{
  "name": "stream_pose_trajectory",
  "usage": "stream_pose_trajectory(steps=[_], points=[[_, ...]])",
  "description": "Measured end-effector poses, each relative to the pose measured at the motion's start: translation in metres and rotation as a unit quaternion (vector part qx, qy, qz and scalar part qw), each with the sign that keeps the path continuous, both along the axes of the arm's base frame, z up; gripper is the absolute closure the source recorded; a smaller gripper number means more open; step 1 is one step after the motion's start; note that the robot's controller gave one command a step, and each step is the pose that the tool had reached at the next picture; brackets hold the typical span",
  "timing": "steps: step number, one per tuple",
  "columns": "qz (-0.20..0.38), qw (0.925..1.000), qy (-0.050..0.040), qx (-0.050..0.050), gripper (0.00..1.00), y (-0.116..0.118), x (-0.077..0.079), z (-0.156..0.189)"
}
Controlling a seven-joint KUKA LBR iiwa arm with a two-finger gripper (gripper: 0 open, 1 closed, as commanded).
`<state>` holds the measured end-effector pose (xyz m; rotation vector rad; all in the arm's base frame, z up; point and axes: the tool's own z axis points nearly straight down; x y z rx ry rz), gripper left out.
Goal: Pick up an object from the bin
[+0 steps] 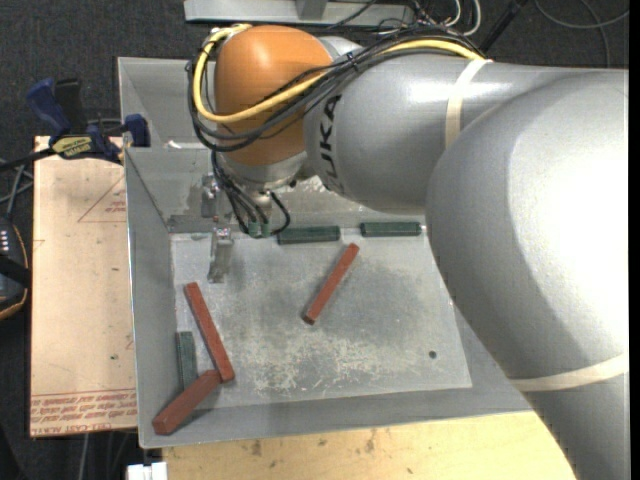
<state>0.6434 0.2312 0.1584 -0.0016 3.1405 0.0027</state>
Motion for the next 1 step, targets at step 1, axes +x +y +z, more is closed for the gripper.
stream_pose_trajectory(steps=[1], points=[[-0.058, 0.9983, 0.0004, 0.000, 1.00, -0.0358, -0.0067, -0.0885]])
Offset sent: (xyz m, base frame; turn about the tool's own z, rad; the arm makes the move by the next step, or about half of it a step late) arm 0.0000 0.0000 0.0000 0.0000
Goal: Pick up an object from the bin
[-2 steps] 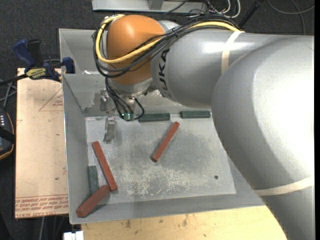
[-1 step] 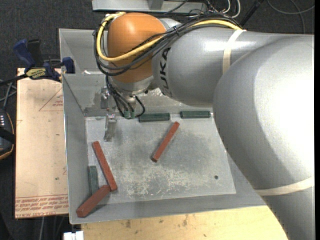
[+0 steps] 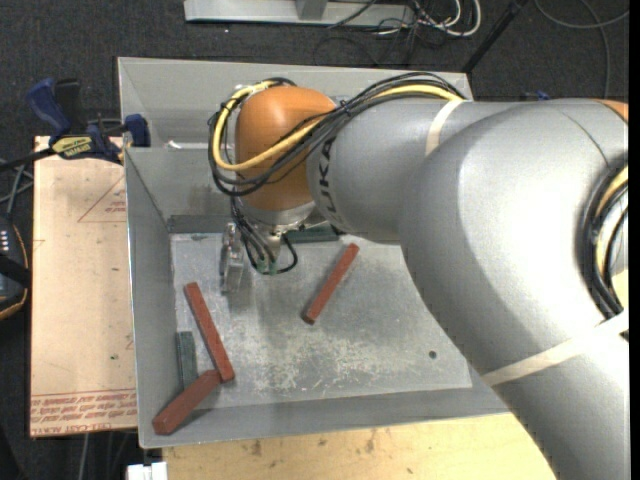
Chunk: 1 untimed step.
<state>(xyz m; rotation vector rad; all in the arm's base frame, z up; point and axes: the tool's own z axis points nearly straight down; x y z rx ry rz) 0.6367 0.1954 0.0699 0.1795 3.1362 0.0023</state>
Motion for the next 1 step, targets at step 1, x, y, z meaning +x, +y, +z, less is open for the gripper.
stream_pose_trajectory(steps=[1], points=[[0.000, 1.0000, 0.0000, 0.000, 1.00, 0.0000, 0.0000, 0.0000]])
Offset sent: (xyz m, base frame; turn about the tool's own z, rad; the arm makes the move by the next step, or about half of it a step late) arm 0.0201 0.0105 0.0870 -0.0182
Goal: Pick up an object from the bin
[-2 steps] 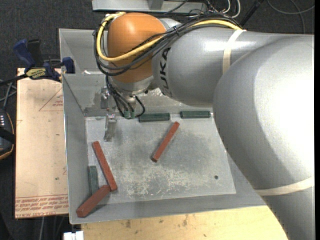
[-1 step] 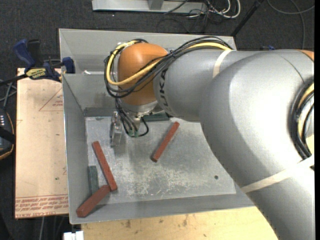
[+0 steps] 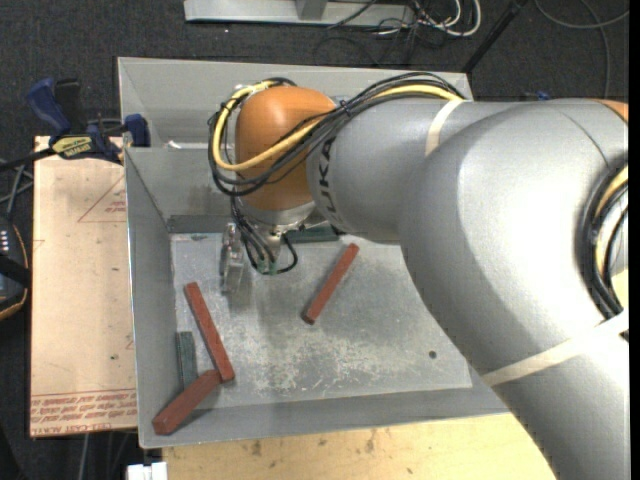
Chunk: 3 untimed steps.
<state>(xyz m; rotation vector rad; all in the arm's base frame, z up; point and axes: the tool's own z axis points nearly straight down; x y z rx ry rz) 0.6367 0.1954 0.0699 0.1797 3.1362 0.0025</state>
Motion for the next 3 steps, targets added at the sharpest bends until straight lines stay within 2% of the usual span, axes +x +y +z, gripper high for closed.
stream_pose_trajectory(steps=[1, 2, 3], points=[[0.009, 1.0000, -0.0024, 0.001, 0.00, 0.011, 0.021, 0.088], [0.009, 1.0000, -0.0015, 0.000, 0.00, 0.011, 0.021, 0.087], [0.055, 0.9985, -0.0017, 0.001, 0.00, -0.021, 0.017, 0.073]])
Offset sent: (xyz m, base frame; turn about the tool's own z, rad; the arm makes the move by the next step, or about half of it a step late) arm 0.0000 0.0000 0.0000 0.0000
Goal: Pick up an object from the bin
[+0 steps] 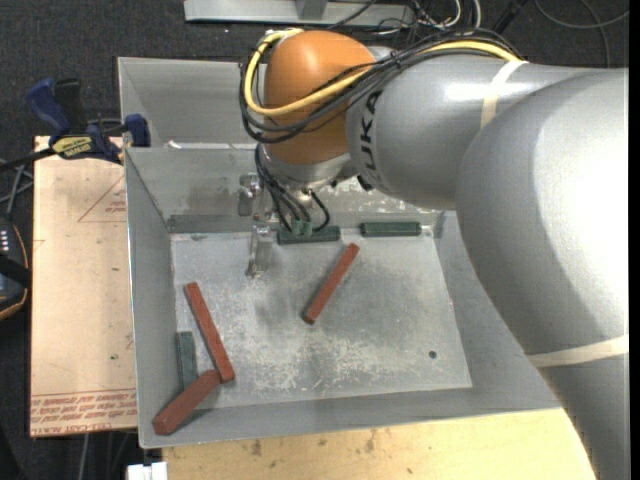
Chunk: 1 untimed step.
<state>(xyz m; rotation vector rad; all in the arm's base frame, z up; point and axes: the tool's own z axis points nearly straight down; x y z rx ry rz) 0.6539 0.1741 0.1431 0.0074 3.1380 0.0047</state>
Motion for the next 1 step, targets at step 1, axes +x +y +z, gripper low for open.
stream_pose_trajectory(steps=[1], points=[[0.010, 1.0000, -0.0014, -0.001, 0.00, -0.0113, -0.0020, -0.0062]])
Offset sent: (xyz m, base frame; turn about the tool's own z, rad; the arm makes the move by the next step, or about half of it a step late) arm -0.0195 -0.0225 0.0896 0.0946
